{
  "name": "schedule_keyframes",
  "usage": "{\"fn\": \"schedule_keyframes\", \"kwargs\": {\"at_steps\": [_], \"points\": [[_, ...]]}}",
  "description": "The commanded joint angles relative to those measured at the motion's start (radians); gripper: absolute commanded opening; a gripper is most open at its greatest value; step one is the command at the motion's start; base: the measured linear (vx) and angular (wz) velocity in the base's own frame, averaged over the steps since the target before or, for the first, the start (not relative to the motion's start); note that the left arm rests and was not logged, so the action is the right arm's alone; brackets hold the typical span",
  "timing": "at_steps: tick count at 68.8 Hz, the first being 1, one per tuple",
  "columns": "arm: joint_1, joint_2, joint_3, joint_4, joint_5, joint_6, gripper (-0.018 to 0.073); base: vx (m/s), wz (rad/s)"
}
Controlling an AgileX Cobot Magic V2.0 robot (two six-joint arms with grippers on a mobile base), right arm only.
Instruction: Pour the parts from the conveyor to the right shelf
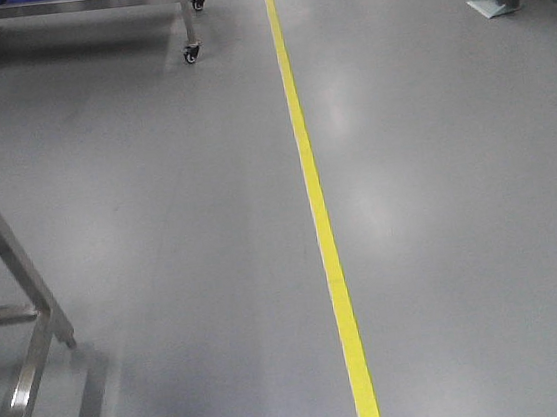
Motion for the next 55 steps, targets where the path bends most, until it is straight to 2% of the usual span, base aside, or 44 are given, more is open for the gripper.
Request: {"fn": "schedule_keyframes", "kwargs": {"at_steps": [1, 55], "points": [[-0.005, 0.020, -0.027, -0.007, -0.085, -0.006, -0.0006, 0.74, 0.06], [-0.005, 0.020, -0.027, -0.007, -0.085, -0.006, -0.0006, 0.75, 0.08]]}}
